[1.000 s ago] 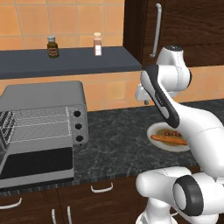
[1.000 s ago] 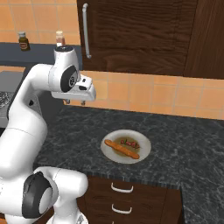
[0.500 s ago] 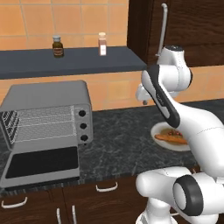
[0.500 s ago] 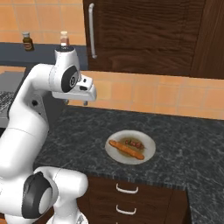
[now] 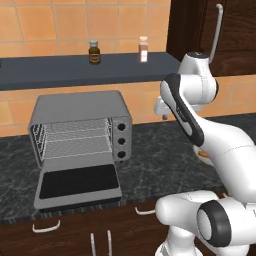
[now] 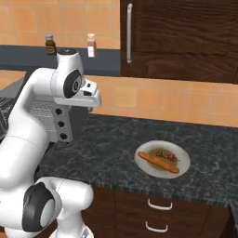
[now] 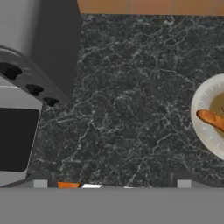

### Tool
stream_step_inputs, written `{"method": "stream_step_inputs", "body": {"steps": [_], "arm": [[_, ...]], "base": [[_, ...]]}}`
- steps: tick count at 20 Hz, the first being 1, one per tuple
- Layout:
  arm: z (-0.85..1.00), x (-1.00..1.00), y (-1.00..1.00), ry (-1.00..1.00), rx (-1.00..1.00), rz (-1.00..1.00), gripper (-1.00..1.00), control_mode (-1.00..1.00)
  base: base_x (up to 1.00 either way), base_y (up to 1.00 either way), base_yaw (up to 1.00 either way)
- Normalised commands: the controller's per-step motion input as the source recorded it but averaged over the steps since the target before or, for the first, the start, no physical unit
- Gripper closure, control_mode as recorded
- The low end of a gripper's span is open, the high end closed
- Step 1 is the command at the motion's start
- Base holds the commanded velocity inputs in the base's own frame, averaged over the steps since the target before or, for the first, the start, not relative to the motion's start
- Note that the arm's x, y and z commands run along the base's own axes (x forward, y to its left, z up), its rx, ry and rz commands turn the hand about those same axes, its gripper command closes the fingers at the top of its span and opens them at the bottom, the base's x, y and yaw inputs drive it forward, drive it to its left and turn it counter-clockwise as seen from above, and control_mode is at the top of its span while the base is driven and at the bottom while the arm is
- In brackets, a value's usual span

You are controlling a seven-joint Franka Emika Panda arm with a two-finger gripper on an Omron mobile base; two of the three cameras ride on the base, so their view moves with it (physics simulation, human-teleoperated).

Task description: Pick up the kebab skewer and baguette bread, and place them inside the toaster oven. Close the toaster oven door and start by setting the timer.

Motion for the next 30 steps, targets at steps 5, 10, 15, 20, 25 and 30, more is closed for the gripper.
{"method": "stream_step_inputs", "body": {"steps": [5,10,15,20,25,30], "arm": [[0.0,0.0,0.0,0.0,0.0,0.0,-1.0,1.0],[0.0,0.0,0.0,0.0,0.0,0.0,-1.0,1.0],[0.0,0.0,0.0,0.0,0.0,0.0,-1.0,1.0],[0.0,0.0,0.0,0.0,0.0,0.0,-1.0,-1.0],[-0.08,-0.32,0.09,-0.05,0.0,0.0,-1.0,-1.0],[-0.12,-0.83,1.0,-0.64,0.04,-0.06,-1.0,-1.0]], "base": [[0.01,0.32,0.0],[0.0,0.0,0.0],[0.0,0.0,0.0],[0.0,0.0,0.0],[0.0,0.0,0.0],[0.0,0.0,0.0]]}}
